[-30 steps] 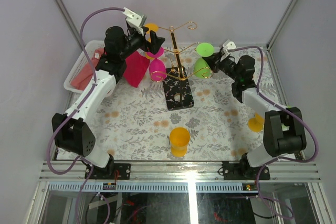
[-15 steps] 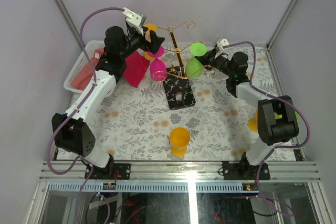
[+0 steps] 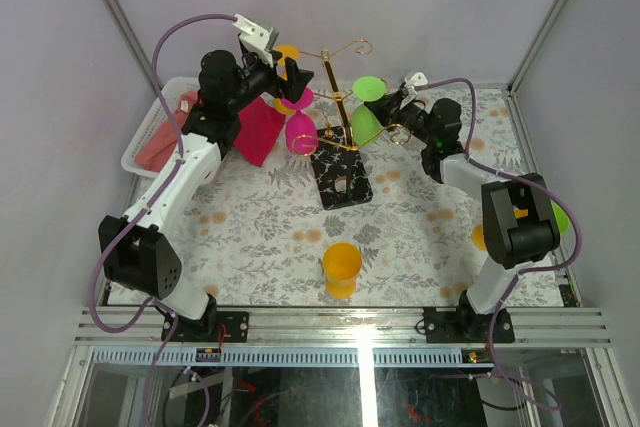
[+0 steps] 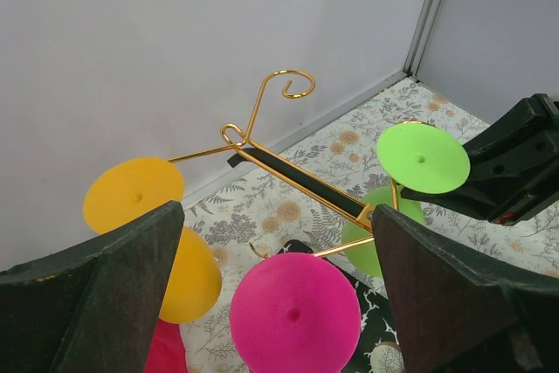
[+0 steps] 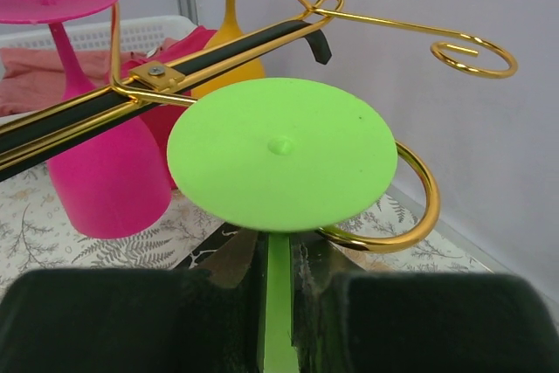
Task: Place the wine glass upside down on the wine glass rack
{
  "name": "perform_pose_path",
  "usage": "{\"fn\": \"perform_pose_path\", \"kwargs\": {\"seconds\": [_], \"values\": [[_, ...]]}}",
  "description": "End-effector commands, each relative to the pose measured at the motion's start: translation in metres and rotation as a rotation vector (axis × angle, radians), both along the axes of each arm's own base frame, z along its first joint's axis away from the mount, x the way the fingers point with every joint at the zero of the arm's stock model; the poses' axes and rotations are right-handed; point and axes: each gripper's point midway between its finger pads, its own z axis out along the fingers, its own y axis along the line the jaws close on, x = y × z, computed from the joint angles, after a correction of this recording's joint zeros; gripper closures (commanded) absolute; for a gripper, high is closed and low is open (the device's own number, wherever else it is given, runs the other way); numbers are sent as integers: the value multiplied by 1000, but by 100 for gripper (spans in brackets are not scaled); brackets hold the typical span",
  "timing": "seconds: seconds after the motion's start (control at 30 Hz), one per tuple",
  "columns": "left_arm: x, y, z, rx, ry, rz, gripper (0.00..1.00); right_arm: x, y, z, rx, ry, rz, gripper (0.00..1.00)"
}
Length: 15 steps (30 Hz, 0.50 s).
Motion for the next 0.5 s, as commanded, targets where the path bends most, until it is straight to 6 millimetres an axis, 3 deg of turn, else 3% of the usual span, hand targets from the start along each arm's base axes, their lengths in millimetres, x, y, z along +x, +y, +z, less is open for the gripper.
{"fn": "perform_pose_path", "kwargs": {"seconds": [0.0,0.47], "values": [[-2,4,16,-6,-56,16,12,20,-9,42,53,-133,-103,100],[0,4,13,-4,-48,16,12,36,-21,46,82,-165,-250,100]]}}
